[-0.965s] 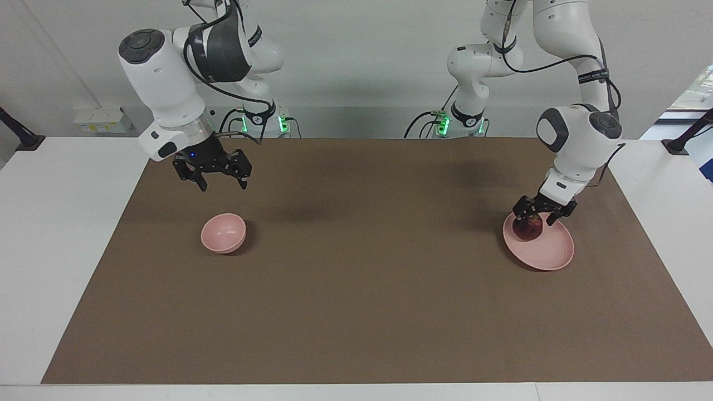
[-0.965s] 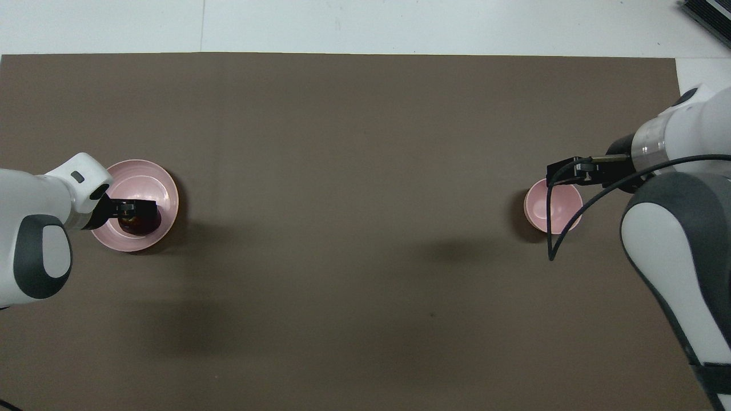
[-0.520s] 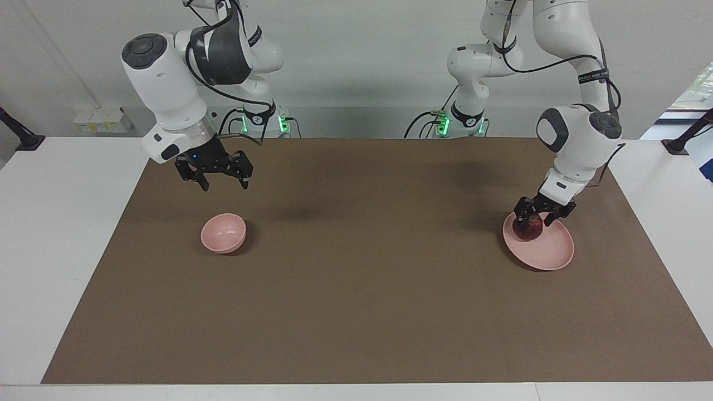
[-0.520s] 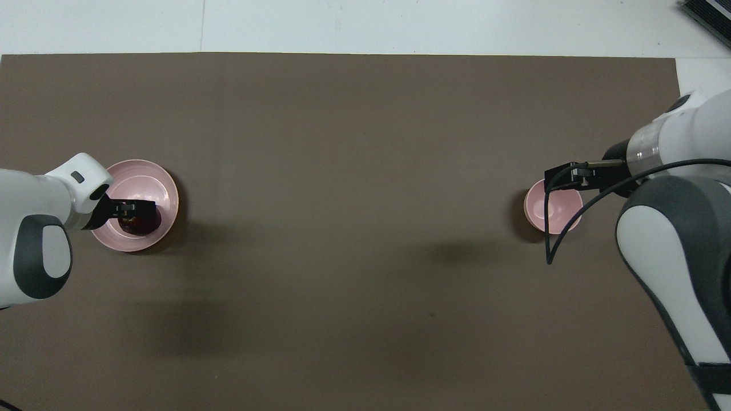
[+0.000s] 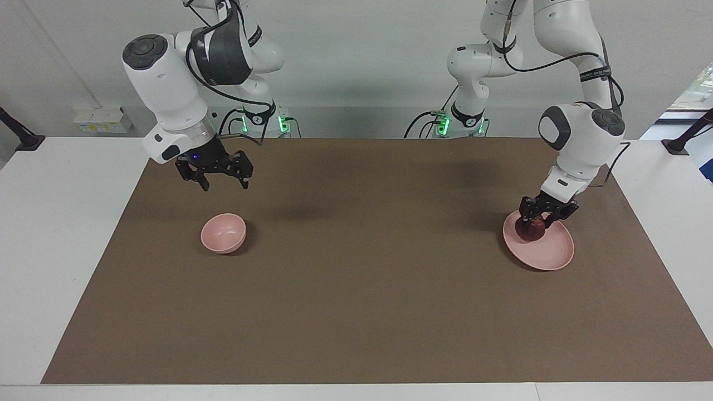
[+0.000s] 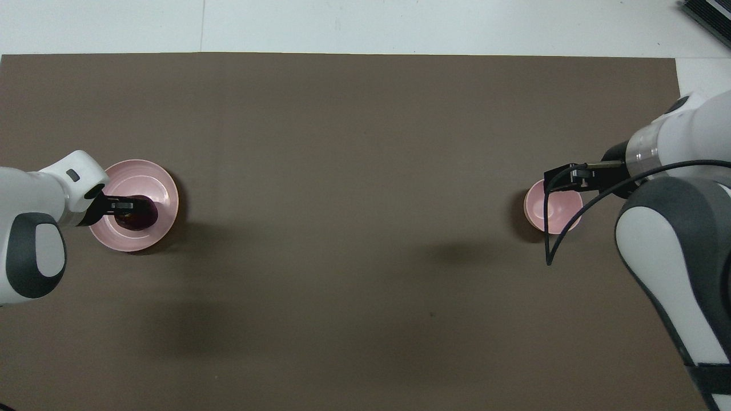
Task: Move apple from plate to bowl
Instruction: 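Close the left gripper on the apple and lift it, then carry the apple with the left gripper while the right gripper approaches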
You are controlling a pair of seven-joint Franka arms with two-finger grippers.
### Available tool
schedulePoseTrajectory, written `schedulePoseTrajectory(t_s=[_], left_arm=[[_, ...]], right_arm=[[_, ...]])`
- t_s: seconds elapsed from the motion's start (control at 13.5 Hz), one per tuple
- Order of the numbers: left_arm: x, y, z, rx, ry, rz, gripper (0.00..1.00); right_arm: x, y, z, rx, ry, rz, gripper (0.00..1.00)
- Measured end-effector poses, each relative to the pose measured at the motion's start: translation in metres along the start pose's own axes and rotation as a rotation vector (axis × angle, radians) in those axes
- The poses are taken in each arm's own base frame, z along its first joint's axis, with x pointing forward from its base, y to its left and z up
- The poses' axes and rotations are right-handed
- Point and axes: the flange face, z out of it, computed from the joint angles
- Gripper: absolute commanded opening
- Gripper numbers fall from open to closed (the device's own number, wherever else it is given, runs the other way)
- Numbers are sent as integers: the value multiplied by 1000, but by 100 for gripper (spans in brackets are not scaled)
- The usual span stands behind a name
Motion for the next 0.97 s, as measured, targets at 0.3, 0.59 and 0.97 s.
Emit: schedulePoseTrajectory(t_s=[0.3, 0.59, 0.97], left_arm=[[30, 24, -75, -3, 123, -39, 0], [41, 113, -94, -64, 145, -152, 0], [40, 224, -107, -253, 246, -372, 0]], right_arm=[[0, 0, 0, 0, -1, 0, 100], [-2, -18, 0, 81, -9, 50, 100], [-6, -83, 0, 230, -18, 283, 100]])
